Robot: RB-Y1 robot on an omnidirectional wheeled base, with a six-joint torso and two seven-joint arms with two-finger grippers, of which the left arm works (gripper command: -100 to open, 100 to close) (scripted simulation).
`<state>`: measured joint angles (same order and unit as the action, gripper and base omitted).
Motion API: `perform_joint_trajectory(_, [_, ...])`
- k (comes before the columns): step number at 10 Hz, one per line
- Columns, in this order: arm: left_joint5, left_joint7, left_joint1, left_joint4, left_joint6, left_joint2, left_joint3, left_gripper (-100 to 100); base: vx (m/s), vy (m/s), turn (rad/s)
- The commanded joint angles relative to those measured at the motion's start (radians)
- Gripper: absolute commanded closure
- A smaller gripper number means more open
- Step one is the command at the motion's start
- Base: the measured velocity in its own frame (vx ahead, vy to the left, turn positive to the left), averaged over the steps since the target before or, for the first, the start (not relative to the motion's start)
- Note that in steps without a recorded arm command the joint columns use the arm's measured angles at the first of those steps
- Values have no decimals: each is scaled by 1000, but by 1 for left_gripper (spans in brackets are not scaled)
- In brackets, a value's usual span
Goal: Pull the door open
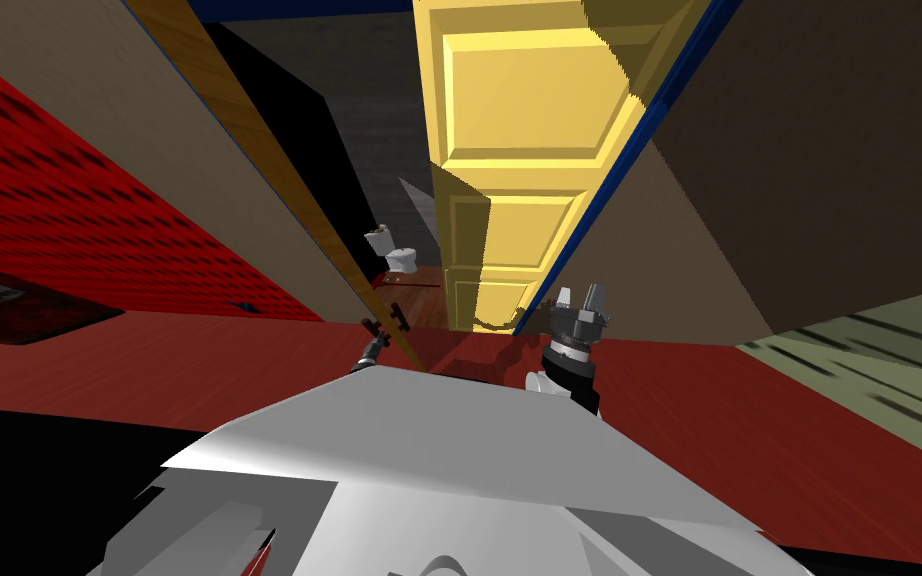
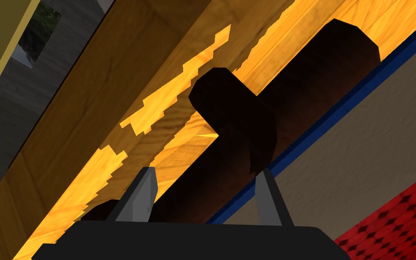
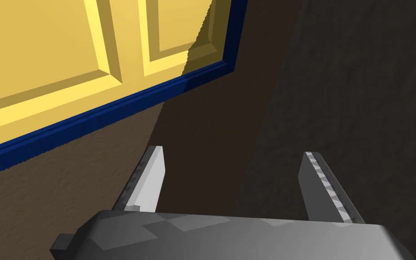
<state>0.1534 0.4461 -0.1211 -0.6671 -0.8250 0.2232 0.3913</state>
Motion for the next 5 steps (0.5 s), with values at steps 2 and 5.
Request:
perform_joint_trajectory(2, [-12, -23, 5, -42, 13, -1, 9, 100, 11, 2, 3])
perform_joint_trajectory(5, [-21, -40, 4, -42, 13, 0, 6, 100, -12, 3, -18])
